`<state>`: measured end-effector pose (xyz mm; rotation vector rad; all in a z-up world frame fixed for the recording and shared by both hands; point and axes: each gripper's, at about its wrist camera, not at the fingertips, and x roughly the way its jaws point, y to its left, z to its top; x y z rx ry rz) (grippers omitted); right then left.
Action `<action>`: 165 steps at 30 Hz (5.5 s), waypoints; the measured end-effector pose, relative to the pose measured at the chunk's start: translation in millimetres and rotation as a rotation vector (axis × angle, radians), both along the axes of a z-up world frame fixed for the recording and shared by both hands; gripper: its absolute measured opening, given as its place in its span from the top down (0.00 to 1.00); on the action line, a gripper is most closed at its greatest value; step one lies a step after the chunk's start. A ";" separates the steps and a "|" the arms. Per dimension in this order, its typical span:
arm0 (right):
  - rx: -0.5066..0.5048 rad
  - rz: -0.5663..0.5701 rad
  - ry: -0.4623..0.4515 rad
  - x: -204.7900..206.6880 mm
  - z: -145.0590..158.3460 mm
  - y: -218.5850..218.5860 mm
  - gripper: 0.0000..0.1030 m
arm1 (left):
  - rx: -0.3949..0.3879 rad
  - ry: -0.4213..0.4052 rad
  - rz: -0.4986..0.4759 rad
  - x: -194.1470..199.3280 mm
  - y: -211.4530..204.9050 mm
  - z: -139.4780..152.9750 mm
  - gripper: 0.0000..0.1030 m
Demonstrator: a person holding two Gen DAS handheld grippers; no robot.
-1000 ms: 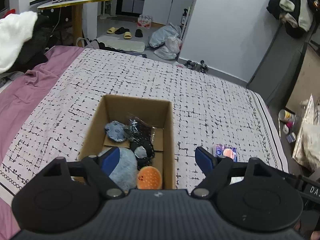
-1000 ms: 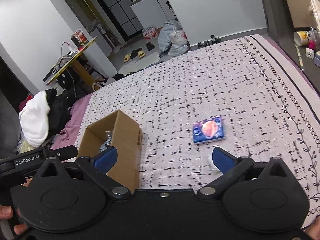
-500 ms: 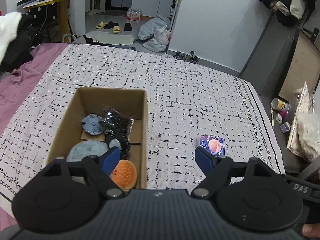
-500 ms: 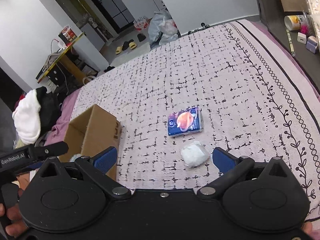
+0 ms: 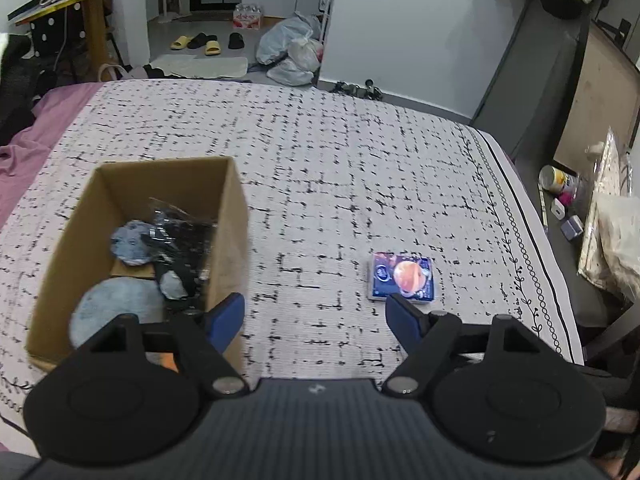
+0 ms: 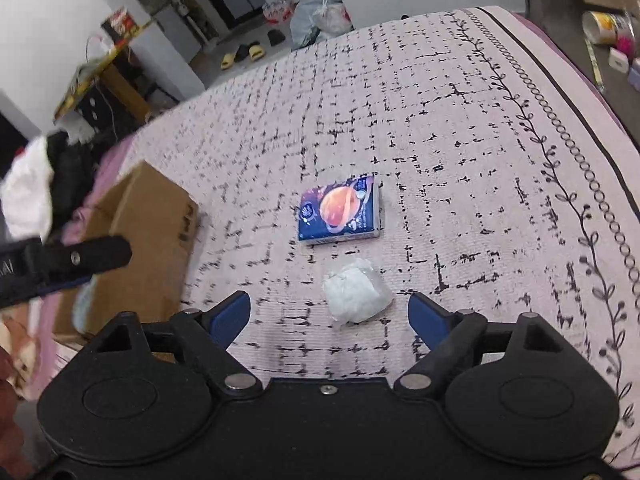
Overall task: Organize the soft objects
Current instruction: 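Move the left tool to the planet tissue pack while the right tool approaches the white tissue, then grasp the planet tissue pack with the left tool while the right tool grasps the white tissue, then carry the tissue pack and white tissue over the box with both tools, then open both tools to drop the tissue pack and white tissue into the box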
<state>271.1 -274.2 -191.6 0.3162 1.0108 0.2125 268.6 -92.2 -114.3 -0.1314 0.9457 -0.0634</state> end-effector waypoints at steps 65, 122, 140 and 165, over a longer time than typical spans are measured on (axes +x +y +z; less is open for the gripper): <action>-0.019 -0.201 0.012 29.2 -32.5 -37.9 0.57 | -0.030 0.203 -0.038 82.0 -67.9 -65.9 0.31; -0.080 -0.104 -0.247 -24.6 97.9 97.1 0.57 | -0.204 -0.044 0.113 -22.9 134.9 40.0 0.31; -0.039 -0.018 -0.233 2.3 96.1 143.0 0.57 | -0.211 -0.002 0.210 -4.5 178.3 18.3 0.31; -0.015 0.066 -0.191 47.1 87.1 195.4 0.57 | -0.263 0.050 0.293 24.0 214.8 -3.9 0.27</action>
